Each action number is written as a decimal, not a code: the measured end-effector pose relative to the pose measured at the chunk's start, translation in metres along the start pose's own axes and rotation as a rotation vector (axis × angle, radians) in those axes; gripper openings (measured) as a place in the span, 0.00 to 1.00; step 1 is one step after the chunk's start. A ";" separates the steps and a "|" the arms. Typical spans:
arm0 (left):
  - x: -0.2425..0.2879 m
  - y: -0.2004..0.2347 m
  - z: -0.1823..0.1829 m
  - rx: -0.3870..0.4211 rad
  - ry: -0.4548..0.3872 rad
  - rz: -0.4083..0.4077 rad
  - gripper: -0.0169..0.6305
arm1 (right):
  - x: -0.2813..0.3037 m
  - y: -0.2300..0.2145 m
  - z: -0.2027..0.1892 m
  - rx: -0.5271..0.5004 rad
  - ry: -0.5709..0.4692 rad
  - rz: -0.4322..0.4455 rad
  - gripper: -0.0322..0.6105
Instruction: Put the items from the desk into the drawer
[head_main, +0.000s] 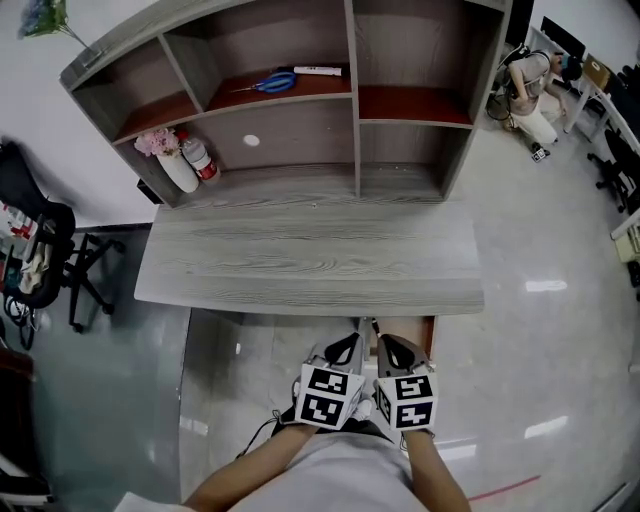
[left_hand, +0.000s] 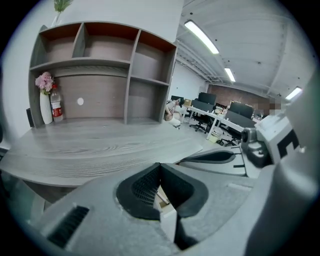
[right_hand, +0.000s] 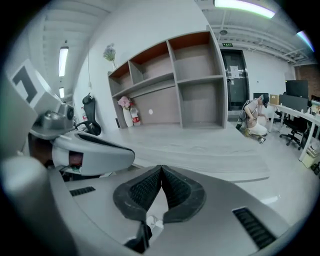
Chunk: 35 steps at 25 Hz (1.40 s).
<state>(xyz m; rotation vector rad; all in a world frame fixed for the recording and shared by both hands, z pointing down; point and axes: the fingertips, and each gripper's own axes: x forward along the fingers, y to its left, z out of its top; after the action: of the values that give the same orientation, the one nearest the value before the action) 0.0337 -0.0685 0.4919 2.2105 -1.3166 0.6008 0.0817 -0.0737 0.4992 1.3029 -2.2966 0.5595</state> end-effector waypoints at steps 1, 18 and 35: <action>-0.002 -0.001 0.004 0.002 -0.010 0.001 0.03 | -0.005 0.001 0.006 -0.004 -0.018 0.001 0.05; -0.019 -0.022 0.042 0.018 -0.133 -0.007 0.03 | -0.039 0.003 0.050 -0.052 -0.139 0.001 0.05; -0.016 -0.016 0.035 0.008 -0.114 0.000 0.03 | -0.032 0.007 0.047 -0.047 -0.128 0.010 0.05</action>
<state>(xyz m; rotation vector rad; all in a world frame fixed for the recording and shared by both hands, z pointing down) 0.0447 -0.0726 0.4517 2.2809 -1.3725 0.4872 0.0821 -0.0730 0.4419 1.3410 -2.4058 0.4341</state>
